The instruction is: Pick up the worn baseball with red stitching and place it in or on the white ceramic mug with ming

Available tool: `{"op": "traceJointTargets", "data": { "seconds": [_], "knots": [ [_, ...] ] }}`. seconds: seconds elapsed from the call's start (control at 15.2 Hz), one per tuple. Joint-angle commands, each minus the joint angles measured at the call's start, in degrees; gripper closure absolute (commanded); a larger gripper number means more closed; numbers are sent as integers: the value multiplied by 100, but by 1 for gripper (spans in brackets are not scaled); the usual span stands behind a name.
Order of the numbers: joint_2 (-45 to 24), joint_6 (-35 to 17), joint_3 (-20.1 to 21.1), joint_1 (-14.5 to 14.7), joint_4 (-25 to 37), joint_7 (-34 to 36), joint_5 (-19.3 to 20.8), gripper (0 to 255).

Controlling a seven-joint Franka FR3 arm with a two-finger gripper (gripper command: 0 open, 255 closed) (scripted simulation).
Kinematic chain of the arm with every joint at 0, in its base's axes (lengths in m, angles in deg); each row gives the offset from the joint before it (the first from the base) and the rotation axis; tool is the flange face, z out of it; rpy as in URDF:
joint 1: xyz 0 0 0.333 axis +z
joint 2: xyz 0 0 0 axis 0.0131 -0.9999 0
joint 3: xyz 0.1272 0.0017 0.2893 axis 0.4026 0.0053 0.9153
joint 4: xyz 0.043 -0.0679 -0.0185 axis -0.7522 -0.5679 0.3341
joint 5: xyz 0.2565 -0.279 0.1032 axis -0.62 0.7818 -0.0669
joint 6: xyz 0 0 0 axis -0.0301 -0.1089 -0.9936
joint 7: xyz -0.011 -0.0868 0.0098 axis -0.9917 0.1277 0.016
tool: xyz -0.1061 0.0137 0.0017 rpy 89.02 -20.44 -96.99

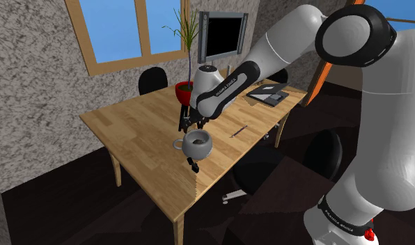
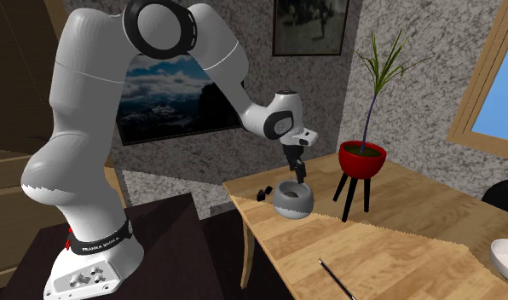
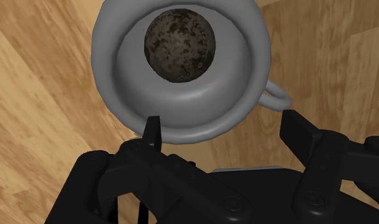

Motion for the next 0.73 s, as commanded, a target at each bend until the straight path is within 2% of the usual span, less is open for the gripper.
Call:
{"op": "traceJointTargets", "data": {
  "seconds": [0.0, 0.13, 0.4, 0.66],
  "knots": [
    [0, 0, 0, 0, 0, 0, 0, 0],
    [0, 0, 0, 0, 0, 0, 0, 0],
    [670, 487, 119, -83, -178, -120, -170, 0],
    [670, 487, 117, -81, -178, -120, -171, 0]
  ]
}}
